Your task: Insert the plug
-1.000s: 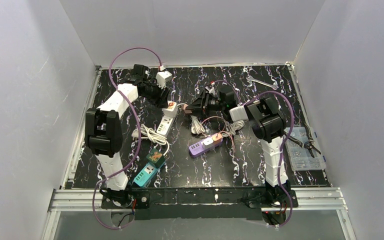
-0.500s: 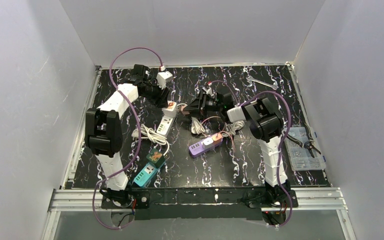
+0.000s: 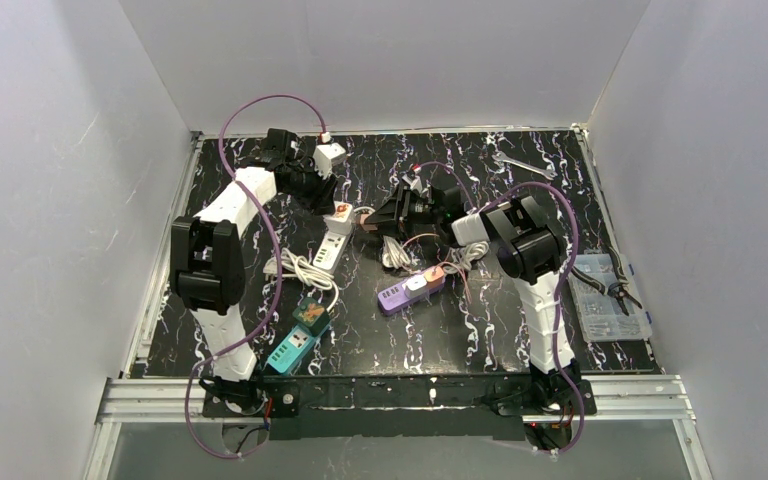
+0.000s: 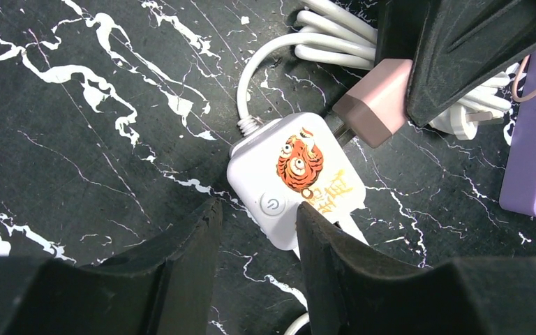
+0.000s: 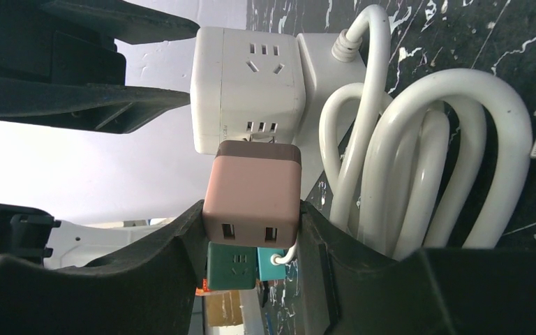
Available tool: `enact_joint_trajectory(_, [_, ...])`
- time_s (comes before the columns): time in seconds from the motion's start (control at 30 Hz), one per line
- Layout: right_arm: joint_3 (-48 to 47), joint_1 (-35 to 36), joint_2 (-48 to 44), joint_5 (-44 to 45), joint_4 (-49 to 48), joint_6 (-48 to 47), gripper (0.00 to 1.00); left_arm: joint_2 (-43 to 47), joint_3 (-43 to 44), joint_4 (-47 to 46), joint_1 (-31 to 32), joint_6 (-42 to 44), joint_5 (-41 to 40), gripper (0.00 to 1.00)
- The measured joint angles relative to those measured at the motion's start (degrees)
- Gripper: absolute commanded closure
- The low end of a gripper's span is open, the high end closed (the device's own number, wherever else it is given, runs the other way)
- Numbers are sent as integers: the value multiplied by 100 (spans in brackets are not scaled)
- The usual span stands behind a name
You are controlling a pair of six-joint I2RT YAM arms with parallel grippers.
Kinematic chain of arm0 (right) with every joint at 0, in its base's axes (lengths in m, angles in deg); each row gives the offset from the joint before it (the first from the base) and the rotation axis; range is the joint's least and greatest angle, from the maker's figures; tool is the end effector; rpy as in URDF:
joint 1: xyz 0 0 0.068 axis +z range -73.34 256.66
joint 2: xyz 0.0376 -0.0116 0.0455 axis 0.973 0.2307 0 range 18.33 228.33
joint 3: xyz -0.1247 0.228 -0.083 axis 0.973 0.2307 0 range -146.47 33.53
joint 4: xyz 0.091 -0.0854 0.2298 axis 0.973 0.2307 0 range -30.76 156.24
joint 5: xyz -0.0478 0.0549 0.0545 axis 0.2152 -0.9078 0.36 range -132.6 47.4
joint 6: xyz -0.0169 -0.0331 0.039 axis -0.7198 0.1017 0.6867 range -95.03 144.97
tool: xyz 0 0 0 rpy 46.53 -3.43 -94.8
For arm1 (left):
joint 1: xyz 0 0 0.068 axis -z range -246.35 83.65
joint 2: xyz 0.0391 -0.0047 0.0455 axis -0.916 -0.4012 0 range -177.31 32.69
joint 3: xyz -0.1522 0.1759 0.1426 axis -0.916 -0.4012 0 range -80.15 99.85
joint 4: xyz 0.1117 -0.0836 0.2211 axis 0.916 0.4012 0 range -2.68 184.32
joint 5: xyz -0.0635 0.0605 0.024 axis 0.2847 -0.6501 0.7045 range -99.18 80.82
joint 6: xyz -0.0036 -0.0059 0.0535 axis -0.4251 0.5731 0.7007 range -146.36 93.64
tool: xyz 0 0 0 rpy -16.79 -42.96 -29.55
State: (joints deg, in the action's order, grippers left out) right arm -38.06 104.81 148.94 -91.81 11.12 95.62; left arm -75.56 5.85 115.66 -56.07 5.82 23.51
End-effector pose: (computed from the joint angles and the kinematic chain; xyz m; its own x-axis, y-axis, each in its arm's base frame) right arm 0.3972 0.2433 0.1164 -0.9645 0.1831 -0.1903 -0.1620 0.1588 0.9739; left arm 0.4081 -0.0936 0.2467 -0.3837 0.5251 -0.7596 0.8175 0.5757 -0.0149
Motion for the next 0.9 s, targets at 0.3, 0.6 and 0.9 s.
enact_joint_trajectory(0.3, [0,-39,13,33,-101,-11,99,0,0,15,0,72,39,60])
enact_joint_trajectory(0.6, [0,-66,79,83,-297,50,99,-2,0,22,-2,92,72,61])
enact_joint_trajectory(0.9, [-44,-33,92,87,-258,-9,99,-9,0,46,-4,127,151,62])
